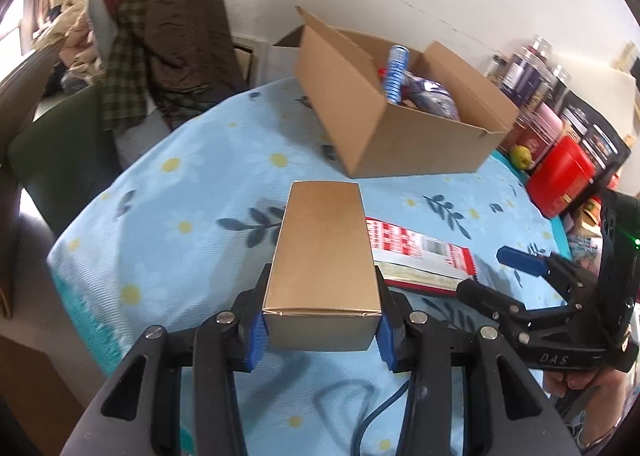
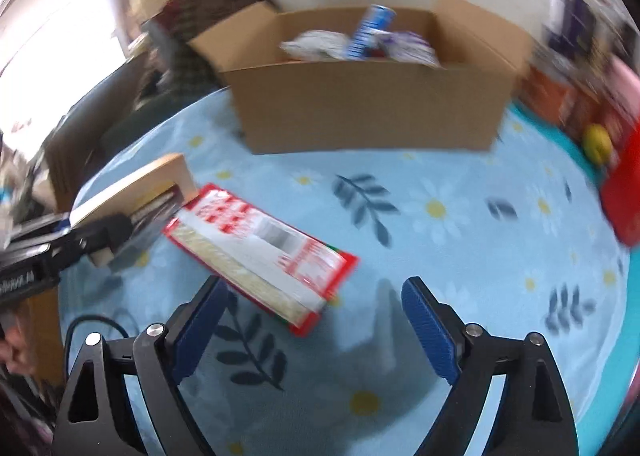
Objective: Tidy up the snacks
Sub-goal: 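Lift the gold box with the left gripper while the right approaches the red-white packet, then grasp the red-white packet with the right gripper while the left holds the gold box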
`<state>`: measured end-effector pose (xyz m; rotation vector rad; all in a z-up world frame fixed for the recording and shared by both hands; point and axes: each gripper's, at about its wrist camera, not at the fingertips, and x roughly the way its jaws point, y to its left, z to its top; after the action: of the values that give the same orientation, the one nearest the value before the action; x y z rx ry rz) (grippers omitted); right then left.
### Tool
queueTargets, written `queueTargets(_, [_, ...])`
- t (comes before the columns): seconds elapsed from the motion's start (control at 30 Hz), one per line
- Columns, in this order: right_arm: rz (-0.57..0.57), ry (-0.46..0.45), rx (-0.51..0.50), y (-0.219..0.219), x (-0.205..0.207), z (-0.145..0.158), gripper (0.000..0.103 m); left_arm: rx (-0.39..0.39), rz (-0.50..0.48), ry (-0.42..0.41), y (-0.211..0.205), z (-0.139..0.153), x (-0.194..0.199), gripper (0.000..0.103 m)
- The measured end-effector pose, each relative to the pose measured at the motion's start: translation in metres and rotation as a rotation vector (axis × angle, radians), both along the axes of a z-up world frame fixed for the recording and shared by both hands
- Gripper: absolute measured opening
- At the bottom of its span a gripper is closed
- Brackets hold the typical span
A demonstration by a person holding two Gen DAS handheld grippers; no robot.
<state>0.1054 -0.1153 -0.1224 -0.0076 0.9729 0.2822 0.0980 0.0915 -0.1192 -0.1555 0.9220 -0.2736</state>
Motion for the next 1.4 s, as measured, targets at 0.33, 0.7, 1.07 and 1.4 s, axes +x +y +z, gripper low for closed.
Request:
queueTargets(0.33, [0.363,0.011,-0.159,0.043,0.039,-0.015,0.09,0.031,0.057,0.017,0.01,-0.004,0.001,0.043])
queueTargets(0.7, [0.276,0.09,-0.079,0.02,0.033,-0.012,0.046,0.027,0.018,0.02,0.002,-0.004,0.006,0.043])
queueTargets(1.07, [-0.006,0.097,-0.011,-0.024,-0.019,-0.002,0.044,0.022,-0.087,0.025,-0.022,-0.003,-0.004,0.043])
queueTargets(1.4, [-0.086,0.128,-0.085,-0.027,-0.04,-0.004,0.046,0.016,-0.24,0.052,-0.052,-0.006,-0.014,0.043])
